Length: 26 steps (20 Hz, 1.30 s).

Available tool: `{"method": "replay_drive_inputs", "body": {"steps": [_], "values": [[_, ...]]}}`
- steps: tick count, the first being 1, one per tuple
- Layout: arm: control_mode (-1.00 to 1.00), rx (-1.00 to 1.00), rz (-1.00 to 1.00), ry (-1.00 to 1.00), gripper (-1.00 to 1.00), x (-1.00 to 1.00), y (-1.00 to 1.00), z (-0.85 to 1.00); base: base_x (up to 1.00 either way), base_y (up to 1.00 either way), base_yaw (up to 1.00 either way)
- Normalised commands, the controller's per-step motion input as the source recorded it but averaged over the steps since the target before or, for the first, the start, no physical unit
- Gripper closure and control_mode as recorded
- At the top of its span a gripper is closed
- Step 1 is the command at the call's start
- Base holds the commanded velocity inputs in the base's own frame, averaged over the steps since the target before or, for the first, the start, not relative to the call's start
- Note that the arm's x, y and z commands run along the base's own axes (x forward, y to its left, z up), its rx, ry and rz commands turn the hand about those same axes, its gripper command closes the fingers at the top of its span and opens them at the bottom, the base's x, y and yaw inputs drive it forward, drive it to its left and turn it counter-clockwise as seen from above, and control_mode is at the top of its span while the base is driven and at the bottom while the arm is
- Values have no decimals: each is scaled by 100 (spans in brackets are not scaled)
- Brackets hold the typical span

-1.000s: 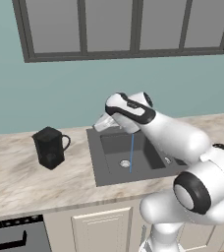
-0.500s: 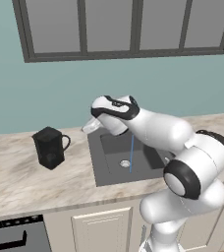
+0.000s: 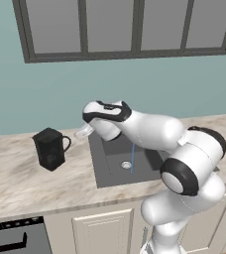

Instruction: Turn on the sink faucet and place the jug under the water for a few seconds to fill it up.

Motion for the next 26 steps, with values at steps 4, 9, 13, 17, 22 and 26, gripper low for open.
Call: {"method": "replay_drive_inputs", "body": {"steps": [4,9,13,17,22,26], "values": [[-100,0,5,0,-100,0,7,-15,0,0,0],[-100,0,10,0,-100,0,0,-16,0,0,0],[-100,0,11,0,-100,0,0,-10,0,0,0],[-100,0,9,0,-100,3,0,-4,0,0,0],[-100,0,2,1,-100,19,0,0,0,0,0],[-100,0,0,4,-100,29,0,0,0,0,0]]}}
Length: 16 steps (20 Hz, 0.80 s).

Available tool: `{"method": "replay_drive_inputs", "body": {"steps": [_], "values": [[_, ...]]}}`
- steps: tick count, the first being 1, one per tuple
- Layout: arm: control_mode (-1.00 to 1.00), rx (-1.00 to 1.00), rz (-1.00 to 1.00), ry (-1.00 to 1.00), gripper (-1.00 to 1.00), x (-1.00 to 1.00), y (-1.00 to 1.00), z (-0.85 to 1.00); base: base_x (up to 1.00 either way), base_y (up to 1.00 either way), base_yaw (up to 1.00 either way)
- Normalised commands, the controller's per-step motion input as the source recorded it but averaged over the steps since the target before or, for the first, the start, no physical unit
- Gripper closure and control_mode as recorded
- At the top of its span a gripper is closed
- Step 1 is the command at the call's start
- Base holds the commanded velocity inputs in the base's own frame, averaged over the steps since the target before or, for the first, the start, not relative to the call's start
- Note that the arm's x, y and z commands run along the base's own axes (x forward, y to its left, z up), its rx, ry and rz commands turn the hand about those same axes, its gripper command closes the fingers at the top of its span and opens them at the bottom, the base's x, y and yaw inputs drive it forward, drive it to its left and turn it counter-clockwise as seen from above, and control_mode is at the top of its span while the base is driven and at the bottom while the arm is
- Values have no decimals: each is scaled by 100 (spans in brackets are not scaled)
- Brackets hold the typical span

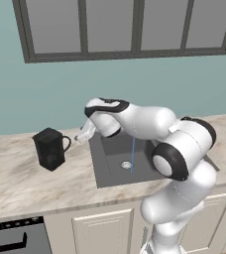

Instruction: Turn on the sink faucet and place the jug under the water for a few seconds to fill it up.

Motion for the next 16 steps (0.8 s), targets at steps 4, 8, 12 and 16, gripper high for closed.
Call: {"method": "replay_drive_inputs", "body": {"steps": [4,8,12,16], "values": [[-100,0,0,5,-100,25,0,-2,0,0,0],[-100,0,0,7,-100,26,17,-11,0,0,0],[-100,0,0,8,-100,26,41,-20,0,0,0],[-100,-2,0,8,-100,19,49,-21,0,0,0]]}}
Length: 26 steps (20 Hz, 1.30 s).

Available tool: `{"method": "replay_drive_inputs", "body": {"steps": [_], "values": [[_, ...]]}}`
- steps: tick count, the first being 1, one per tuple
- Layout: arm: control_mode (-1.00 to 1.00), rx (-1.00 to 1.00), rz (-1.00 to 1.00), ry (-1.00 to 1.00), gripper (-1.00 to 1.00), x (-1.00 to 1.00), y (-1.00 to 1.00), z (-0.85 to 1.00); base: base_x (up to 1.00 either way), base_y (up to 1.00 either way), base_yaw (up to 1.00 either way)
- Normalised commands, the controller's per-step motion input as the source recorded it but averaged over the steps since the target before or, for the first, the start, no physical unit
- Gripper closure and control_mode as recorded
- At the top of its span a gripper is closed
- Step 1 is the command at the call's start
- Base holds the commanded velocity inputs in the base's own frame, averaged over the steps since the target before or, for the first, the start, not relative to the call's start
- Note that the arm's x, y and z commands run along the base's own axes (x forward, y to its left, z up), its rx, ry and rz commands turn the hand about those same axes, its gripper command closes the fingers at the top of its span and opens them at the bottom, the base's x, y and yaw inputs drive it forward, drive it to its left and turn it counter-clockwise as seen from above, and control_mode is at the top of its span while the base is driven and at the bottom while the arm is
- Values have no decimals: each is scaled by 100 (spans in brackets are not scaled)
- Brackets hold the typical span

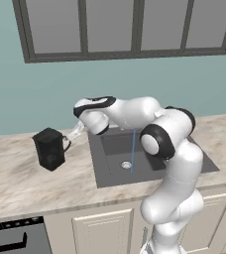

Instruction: Turn on the sink faucet and place the jug under the water for a few seconds to fill it up.

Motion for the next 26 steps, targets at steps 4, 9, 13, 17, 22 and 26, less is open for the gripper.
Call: {"method": "replay_drive_inputs", "body": {"steps": [4,9,13,17,22,26], "values": [[-100,-3,5,3,-100,0,36,-18,0,0,0],[-100,-5,9,0,-100,-13,34,-21,0,0,0],[-100,-5,8,0,100,-1,39,-24,0,0,0],[-100,-3,7,3,100,0,35,-22,0,0,0],[-100,-3,8,5,100,0,29,-32,0,0,0],[-100,-3,8,8,100,0,32,-40,0,0,0]]}}
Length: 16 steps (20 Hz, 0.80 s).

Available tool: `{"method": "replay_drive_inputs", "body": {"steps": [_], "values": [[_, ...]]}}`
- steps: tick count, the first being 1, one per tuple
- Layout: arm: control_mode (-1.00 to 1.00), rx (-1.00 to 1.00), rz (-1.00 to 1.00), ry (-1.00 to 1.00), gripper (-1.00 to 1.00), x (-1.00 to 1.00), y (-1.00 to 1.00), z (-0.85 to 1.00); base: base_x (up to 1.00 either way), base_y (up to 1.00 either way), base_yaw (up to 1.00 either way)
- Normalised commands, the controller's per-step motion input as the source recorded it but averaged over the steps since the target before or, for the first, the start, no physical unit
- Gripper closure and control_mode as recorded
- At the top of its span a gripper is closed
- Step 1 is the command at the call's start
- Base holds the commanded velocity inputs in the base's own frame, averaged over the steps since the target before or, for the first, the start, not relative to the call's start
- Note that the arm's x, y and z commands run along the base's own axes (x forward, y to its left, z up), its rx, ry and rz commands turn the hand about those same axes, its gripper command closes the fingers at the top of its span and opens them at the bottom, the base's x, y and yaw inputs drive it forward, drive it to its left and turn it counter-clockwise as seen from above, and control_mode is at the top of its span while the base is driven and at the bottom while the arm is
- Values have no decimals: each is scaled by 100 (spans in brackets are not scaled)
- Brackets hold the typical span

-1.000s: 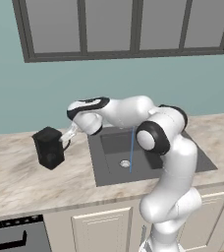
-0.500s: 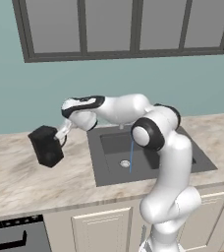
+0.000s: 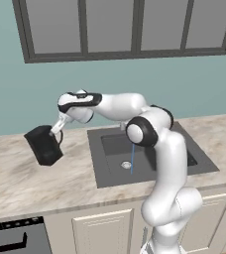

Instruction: Turn on the sink faucet and place the jug under the water for a few seconds to fill it up.

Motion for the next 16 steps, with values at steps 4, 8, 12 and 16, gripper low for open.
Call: {"method": "replay_drive_inputs", "body": {"steps": [4,8,12,16], "values": [[-100,0,8,7,100,0,24,-30,0,0,0],[-100,0,6,6,100,0,19,-21,0,0,0],[-100,-2,5,6,100,0,32,-11,0,0,0],[-100,-1,1,0,100,0,3,-3,0,0,0]]}}
